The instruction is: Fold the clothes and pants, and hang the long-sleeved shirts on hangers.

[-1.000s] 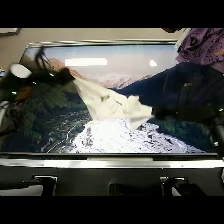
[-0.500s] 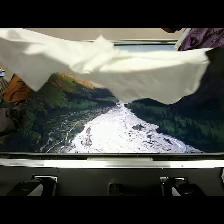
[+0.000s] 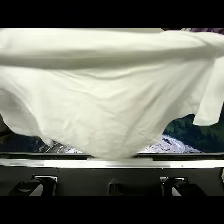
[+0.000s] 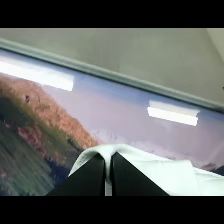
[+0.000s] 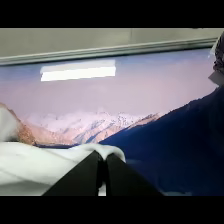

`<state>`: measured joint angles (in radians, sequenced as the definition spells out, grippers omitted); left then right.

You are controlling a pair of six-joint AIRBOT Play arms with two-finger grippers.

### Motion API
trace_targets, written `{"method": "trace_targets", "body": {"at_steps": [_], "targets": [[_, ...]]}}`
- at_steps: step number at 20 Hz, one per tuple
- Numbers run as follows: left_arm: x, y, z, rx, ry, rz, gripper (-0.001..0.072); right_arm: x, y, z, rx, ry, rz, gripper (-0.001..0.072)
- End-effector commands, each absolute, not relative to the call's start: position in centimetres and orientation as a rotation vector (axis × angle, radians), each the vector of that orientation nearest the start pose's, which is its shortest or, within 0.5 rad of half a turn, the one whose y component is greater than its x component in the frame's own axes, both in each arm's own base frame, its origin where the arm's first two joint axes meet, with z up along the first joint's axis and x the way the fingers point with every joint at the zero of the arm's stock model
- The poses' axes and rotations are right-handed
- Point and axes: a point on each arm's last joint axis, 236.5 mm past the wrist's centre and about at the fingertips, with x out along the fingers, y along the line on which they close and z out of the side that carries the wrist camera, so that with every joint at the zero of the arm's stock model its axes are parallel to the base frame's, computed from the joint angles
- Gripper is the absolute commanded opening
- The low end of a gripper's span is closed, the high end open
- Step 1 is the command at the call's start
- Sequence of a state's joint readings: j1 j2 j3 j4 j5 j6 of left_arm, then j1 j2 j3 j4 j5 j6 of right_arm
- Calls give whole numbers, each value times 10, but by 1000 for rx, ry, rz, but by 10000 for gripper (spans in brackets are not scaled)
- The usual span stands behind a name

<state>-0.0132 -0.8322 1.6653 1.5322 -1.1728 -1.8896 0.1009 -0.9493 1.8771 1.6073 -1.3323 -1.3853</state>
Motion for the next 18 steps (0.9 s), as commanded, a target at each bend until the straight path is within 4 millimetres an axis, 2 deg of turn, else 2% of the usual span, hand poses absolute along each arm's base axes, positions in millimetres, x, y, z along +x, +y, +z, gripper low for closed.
{"method": "trace_targets", "body": {"at_steps": [1,3,5,8,10,11,13,14,15,16,17,18], "targets": [[374,-24,282,-374,631,24,16,416,51,319,184,626,71,31],[403,-25,195,-378,820,61,16,472,66,243,195,778,79,31],[425,-25,110,-396,977,106,18,514,90,162,258,920,124,31],[450,-32,1,-430,1149,135,19,548,122,57,386,1082,169,32],[458,-33,-49,-441,1232,156,19,557,132,11,463,1150,160,70],[461,-30,-66,-444,1263,170,19,558,134,-3,488,1175,146,76],[470,-23,-77,-453,1271,186,19,557,133,-12,496,1192,134,98],[476,-16,-74,-460,1256,193,20,556,133,-9,495,1192,136,169],[482,-6,-64,-463,1232,197,33,553,131,-3,484,1194,140,273],[486,5,-53,-448,1219,191,115,548,126,5,457,1197,152,393],[488,18,-41,-427,1221,184,265,540,120,15,410,1205,182,422],[486,33,-28,-414,1230,184,400,528,111,27,335,1219,221,417]]}}
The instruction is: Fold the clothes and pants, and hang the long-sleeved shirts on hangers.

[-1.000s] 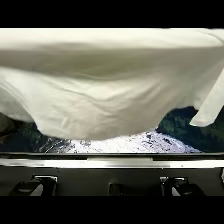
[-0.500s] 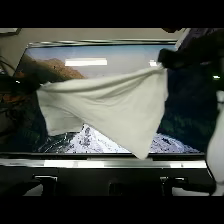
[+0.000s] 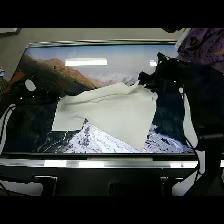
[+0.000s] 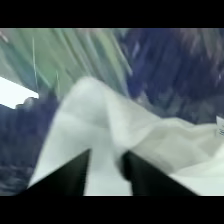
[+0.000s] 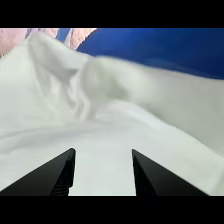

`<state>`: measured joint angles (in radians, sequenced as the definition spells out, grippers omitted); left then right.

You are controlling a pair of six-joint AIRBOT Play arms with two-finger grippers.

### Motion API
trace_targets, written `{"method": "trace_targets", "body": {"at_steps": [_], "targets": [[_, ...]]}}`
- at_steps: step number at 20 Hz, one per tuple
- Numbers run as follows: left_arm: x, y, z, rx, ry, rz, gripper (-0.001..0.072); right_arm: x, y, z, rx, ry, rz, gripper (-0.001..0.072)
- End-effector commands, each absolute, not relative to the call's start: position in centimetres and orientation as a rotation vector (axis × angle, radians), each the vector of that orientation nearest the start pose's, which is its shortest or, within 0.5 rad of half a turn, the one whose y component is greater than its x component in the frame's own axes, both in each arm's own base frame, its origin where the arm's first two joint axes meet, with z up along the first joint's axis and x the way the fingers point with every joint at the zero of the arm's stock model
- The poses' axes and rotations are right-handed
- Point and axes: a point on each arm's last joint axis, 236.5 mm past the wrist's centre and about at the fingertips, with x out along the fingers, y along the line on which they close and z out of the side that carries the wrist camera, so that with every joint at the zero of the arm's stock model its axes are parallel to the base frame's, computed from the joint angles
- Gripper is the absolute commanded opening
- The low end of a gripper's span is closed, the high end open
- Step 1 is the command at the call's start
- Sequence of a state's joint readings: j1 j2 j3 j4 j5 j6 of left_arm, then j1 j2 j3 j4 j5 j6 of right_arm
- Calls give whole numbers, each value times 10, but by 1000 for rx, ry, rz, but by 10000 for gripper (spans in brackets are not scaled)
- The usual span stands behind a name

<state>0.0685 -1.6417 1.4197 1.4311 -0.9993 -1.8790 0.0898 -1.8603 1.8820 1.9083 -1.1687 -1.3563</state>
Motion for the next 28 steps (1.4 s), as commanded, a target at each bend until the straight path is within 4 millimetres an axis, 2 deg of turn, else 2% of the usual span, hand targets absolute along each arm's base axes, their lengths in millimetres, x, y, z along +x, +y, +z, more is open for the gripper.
{"method": "trace_targets", "body": {"at_steps": [1,3,5,7,8,10,12,13,15,17,19,21,28], "targets": [[482,47,-17,-418,1240,196,417,515,100,36,248,1239,248,412],[475,69,2,-501,1216,219,417,481,74,49,94,1308,294,412],[464,86,15,-520,1208,218,417,454,58,59,199,1318,329,412],[454,98,21,-553,1194,240,417,410,36,46,284,1364,291,416],[451,103,22,-560,1190,250,417,383,32,34,346,1393,272,416],[448,105,17,-566,1200,257,417,330,43,7,455,1446,276,420],[447,103,12,-567,1213,254,417,288,70,-18,572,1470,295,494],[447,101,11,-565,1218,252,416,272,86,-28,660,1467,311,492],[447,100,10,-564,1220,250,413,247,102,-49,770,1465,301,492],[447,100,10,-564,1220,250,412,226,107,-71,813,1502,270,491],[447,100,10,-564,1220,250,413,217,108,-82,822,1516,260,491],[447,100,10,-565,1220,250,412,217,106,-89,817,1504,242,491],[445,97,9,-585,1233,260,413,227,106,-93,847,1472,222,491]]}}
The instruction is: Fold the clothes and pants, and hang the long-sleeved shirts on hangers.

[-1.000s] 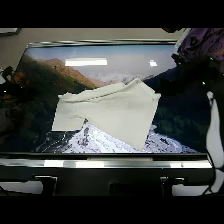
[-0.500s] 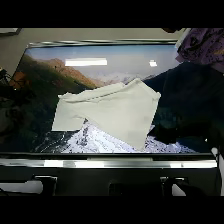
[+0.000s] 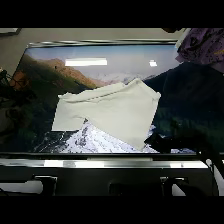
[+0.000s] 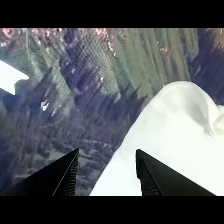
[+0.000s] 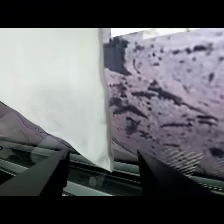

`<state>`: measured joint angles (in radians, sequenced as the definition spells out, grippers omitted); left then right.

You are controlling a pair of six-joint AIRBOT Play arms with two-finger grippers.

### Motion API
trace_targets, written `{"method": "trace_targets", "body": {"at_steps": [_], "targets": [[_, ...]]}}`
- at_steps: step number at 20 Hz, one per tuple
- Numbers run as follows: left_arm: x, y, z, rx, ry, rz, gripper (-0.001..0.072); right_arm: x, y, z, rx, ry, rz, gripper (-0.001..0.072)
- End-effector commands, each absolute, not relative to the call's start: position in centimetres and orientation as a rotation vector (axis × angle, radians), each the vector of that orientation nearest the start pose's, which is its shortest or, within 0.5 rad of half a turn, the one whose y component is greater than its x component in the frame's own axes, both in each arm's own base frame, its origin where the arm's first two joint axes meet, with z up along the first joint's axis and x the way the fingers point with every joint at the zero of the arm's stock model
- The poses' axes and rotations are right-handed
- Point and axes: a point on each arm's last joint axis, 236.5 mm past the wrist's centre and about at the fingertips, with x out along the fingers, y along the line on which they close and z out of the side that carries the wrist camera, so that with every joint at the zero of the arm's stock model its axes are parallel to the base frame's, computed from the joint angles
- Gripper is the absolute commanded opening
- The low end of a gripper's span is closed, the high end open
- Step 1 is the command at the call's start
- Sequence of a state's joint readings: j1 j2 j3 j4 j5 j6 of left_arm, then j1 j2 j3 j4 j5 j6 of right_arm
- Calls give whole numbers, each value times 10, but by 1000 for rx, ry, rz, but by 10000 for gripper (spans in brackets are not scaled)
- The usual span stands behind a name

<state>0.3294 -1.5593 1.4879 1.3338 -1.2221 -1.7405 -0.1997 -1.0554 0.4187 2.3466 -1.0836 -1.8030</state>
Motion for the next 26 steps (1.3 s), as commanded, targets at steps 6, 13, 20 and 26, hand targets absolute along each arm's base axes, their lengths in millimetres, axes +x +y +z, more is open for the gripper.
{"method": "trace_targets", "body": {"at_steps": [6,13,20,26], "targets": [[445,97,8,-587,1235,261,413,230,112,-101,890,1484,238,491],[439,87,-5,-590,1299,216,415,212,152,-111,759,1561,338,126],[453,78,-22,-569,1281,22,415,254,134,-68,657,1408,319,30],[474,42,-59,-565,1265,-211,415,285,78,-36,467,1341,108,30]]}}
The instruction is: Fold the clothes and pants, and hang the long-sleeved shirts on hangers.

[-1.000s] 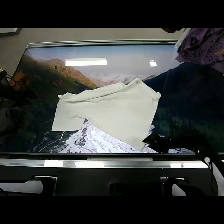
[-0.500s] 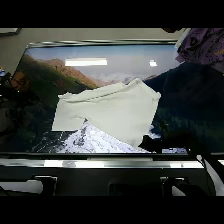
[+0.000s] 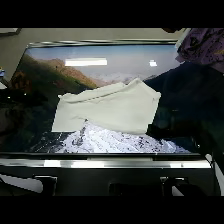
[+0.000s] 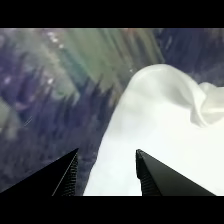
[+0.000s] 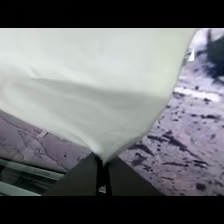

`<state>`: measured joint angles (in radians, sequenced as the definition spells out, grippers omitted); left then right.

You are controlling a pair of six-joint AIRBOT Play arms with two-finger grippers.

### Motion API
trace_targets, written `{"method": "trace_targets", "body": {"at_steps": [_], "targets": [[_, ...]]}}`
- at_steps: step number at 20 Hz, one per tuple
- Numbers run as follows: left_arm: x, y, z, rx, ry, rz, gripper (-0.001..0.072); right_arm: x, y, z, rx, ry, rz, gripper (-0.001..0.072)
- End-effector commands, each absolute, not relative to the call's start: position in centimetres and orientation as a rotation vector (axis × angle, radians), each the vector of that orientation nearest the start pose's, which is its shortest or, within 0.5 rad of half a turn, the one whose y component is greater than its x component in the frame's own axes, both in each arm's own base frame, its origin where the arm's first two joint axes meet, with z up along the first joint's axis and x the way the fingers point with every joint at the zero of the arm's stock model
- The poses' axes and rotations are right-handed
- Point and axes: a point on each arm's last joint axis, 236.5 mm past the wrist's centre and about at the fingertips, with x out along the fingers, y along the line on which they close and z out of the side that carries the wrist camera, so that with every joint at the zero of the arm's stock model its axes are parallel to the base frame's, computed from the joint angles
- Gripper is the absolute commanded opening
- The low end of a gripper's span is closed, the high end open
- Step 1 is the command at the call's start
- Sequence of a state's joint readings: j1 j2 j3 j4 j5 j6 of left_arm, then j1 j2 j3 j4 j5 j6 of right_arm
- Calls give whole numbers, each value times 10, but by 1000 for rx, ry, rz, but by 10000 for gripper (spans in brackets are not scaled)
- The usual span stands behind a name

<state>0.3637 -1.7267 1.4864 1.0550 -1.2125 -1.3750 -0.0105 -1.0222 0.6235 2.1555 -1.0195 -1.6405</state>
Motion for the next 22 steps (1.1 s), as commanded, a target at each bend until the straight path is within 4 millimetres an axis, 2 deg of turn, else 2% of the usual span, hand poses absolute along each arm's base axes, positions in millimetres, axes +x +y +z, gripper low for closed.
{"method": "trace_targets", "body": {"at_steps": [1,4,6,9,12,15,19,22], "targets": [[474,37,-68,-562,1284,-222,415,288,71,-31,451,1334,83,30],[477,25,-85,-548,1302,-245,415,298,67,-17,424,1308,81,30],[475,15,-91,-561,1323,-267,415,298,68,-14,433,1310,77,30],[466,6,-90,-569,1362,-302,414,295,68,-15,438,1323,74,31],[455,8,-82,-585,1388,-322,414,294,69,-15,438,1326,75,31],[435,7,-77,-605,1403,-320,414,294,69,-15,438,1325,75,31],[406,-1,-92,-638,1430,-316,414,297,68,-15,440,1314,74,31],[417,0,-98,-627,1386,-290,414,295,69,-15,443,1322,76,31]]}}
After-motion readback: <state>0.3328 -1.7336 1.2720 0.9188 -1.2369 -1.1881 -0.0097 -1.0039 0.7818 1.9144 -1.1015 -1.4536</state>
